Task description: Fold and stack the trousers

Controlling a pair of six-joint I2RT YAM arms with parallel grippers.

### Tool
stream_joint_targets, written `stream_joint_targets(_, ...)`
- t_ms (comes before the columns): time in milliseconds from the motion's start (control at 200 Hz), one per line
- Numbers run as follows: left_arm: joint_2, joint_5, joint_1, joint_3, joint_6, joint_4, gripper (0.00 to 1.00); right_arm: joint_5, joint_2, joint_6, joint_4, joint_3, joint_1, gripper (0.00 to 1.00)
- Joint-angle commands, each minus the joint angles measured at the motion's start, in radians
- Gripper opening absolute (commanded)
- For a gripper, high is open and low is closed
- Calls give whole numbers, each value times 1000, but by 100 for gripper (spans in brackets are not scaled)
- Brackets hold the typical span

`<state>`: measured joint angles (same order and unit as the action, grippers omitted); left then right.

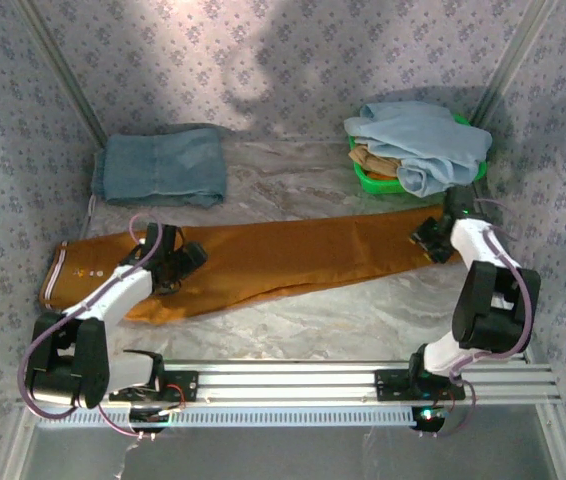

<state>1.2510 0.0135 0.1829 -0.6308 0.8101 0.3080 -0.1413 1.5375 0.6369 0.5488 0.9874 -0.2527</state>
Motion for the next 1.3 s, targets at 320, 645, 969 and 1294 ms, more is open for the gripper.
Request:
stream_joint_targets(320,-18,3,-5,-45,-40,81,94,159,275,1,14,197,-181,69)
stream_joint_targets(645,-58,-9,-7,-43,-37,101,94,170,471,-18,132,381,-192,68)
stream_joint_targets(969,-99,-15,-7,-45,-34,127,94,46,441,-16,65,293,-194,55)
stream_joint_targets(1294,-119,-21,-7,-40,-41,136,93,-65,327,-4,19,238,-197,3)
